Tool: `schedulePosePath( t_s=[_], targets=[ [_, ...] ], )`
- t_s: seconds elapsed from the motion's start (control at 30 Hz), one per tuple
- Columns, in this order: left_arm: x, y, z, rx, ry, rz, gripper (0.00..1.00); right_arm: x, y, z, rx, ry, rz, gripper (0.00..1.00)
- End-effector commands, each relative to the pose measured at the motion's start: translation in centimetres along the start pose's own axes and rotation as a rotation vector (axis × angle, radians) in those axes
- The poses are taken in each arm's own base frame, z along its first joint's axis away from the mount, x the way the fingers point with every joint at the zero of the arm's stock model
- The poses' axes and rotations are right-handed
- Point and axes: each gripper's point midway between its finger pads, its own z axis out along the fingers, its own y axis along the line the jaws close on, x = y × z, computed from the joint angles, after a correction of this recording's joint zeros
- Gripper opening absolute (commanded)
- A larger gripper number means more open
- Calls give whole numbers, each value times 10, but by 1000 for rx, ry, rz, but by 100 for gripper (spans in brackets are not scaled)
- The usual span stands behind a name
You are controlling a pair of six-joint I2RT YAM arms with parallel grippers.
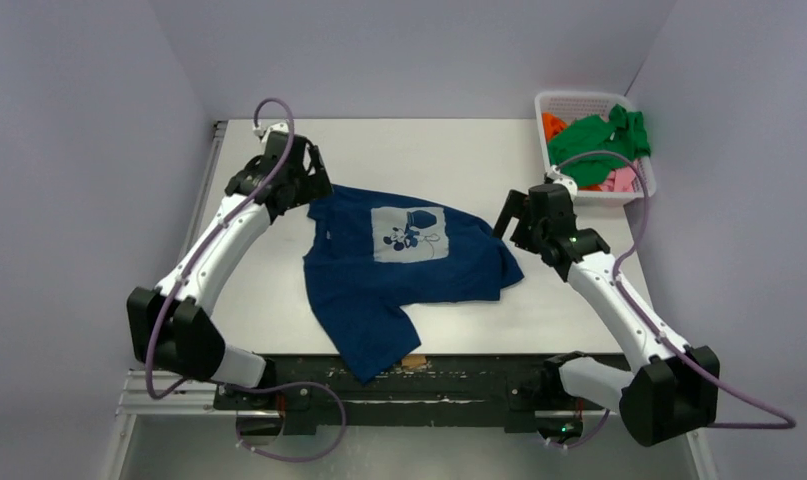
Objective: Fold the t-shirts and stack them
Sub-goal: Flatten out the tshirt
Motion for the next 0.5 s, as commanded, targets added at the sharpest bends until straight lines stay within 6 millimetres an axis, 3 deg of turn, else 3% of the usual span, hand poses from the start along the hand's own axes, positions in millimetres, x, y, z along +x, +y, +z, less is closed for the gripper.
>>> schedulePosePath(
  t_s=[0.0, 0.2, 0.33, 0.47],
  targets=[
    [12, -4, -64, 152, -54, -38, 100, -23, -9, -21, 13, -152, 87, 99],
    [136, 13, -94, 211, 104, 3, 100, 27, -48, -20, 86, -129, 177, 99],
    [219, 17, -105, 299, 263, 26, 100, 38, -62, -17, 123, -142, 209, 98],
    [282, 13, -121, 363, 387, 125, 97, 51, -69, -9, 163, -99, 202, 97]
  ],
)
